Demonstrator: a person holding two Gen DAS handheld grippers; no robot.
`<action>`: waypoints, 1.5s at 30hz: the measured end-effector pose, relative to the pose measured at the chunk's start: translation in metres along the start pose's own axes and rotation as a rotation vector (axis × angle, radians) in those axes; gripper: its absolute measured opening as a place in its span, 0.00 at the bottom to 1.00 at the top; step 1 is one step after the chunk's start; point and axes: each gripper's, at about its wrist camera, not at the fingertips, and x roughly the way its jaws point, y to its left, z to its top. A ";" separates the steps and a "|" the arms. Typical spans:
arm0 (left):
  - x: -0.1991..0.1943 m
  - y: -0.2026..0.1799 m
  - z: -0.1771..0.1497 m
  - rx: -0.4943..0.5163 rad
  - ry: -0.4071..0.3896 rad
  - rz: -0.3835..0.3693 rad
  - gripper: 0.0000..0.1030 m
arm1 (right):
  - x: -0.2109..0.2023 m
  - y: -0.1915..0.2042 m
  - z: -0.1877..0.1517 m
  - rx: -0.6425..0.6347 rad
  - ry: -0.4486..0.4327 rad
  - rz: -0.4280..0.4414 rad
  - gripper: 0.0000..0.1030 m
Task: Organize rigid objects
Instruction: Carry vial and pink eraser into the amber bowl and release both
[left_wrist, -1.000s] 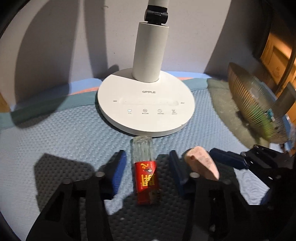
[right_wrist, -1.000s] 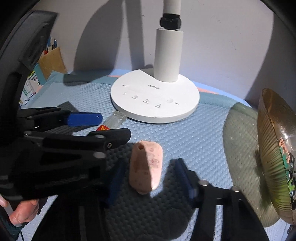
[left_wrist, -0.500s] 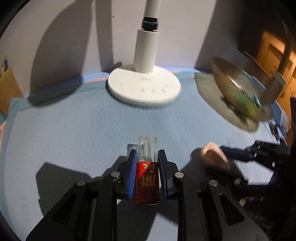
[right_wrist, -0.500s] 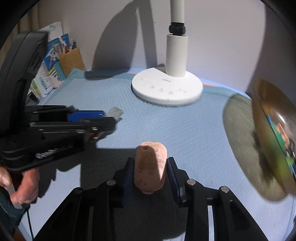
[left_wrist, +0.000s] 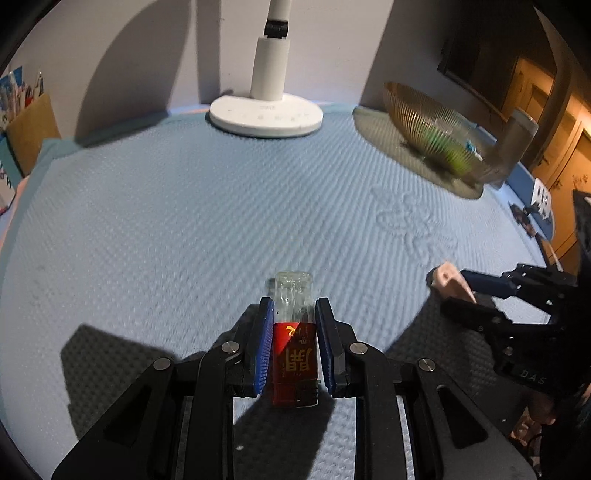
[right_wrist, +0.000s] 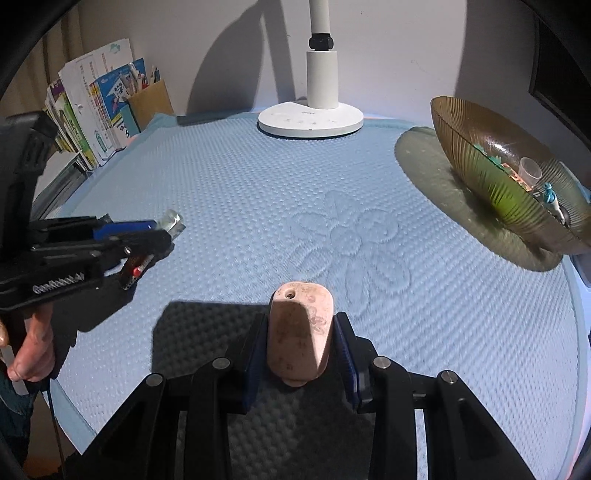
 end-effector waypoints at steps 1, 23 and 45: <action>-0.003 -0.001 -0.001 0.000 -0.001 -0.006 0.27 | 0.000 0.001 -0.001 0.001 0.001 0.001 0.38; -0.014 -0.015 -0.008 0.024 -0.016 -0.024 0.19 | 0.000 0.019 -0.004 -0.044 -0.037 0.000 0.34; -0.065 -0.120 0.114 0.205 -0.259 -0.258 0.19 | -0.120 -0.112 0.005 0.352 -0.315 -0.125 0.34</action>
